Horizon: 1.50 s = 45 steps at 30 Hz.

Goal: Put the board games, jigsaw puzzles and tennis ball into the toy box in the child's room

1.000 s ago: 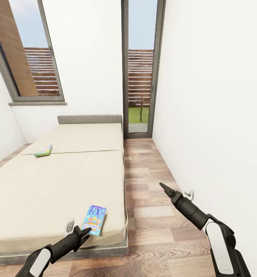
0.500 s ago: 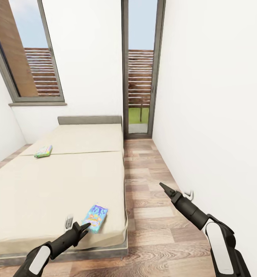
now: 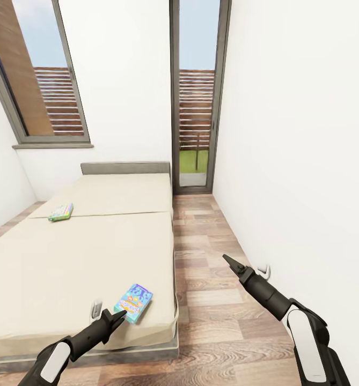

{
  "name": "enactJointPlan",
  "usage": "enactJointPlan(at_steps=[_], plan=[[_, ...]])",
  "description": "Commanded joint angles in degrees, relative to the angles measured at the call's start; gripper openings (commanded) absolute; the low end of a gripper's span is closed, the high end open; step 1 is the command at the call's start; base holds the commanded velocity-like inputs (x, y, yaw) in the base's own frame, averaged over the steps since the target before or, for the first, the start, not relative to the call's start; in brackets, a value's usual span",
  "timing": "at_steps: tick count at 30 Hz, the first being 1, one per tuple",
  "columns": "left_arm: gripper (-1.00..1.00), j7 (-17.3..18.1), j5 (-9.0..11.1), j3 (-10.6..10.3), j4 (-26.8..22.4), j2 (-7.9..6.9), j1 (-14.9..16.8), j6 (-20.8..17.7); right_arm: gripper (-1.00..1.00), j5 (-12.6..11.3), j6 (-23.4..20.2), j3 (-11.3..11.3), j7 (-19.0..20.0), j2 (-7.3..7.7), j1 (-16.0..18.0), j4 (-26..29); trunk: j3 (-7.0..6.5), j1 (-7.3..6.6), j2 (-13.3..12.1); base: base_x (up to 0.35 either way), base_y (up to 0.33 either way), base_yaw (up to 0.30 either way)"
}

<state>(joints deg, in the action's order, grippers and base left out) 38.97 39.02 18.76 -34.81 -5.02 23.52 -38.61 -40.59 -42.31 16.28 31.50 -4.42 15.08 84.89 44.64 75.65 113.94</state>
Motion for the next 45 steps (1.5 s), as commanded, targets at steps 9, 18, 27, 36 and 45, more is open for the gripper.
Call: enactJointPlan(at_steps=[9,18,27,36,45], plan=[[-1.0,0.14,0.09,0.13,0.03,0.01,0.04,-0.32,1.0,-0.11,-0.41,0.15,0.14,-0.06,0.08,0.01,0.05,-0.01,0.02,0.0,0.0,0.0],[-1.0,0.14,0.09,0.13,0.02,0.01,0.04,-0.32,1.0,-0.11,-0.41,0.15,0.14,-0.06,0.09,0.01,0.05,-0.01,0.02,0.0,0.0,0.0],[-1.0,0.14,0.09,0.13,0.03,0.01,0.04,-0.32,1.0,-0.1,-0.41,0.15,0.14,-0.06,0.07,0.01,-0.66,-0.89,-1.58,0.0,0.0,0.0],[-1.0,0.14,0.09,0.13,0.02,0.1,0.04,-0.32,1.0,-0.1,-0.41,0.15,0.14,-0.06,0.09,0.01,-2.28,-2.86,-5.19,0.0,0.0,0.0],[-1.0,0.14,0.08,0.13,0.03,0.1,0.04,-0.32,1.0,-0.11,-0.41,0.15,0.14,-0.06,0.1,0.01,-3.9,-4.84,-8.8,0.0,0.0,0.0]])
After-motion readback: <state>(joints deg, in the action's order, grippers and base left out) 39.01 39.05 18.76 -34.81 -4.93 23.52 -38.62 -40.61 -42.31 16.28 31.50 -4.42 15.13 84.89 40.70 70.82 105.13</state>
